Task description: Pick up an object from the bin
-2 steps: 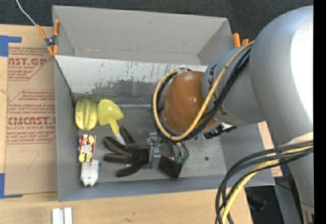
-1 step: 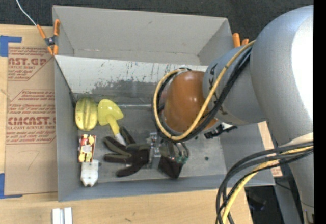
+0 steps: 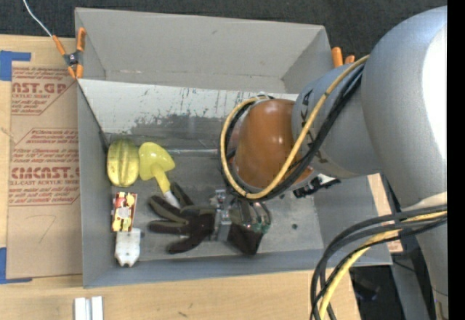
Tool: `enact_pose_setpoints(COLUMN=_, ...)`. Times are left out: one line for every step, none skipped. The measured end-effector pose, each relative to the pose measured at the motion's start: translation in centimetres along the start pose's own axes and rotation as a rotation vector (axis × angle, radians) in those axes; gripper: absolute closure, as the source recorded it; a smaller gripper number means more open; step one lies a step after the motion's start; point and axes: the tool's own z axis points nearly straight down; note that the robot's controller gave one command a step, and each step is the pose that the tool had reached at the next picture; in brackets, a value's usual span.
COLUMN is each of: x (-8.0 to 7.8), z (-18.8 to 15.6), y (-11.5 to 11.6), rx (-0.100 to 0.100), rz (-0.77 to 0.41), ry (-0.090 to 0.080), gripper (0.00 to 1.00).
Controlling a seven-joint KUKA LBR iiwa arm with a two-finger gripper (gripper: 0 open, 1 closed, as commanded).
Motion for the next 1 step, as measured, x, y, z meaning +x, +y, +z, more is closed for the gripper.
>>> enact_pose_setpoints(x=0.07, z=-2.77, y=0.02, rx=0.000, rz=0.000, ry=-0.001, gripper=1.00)
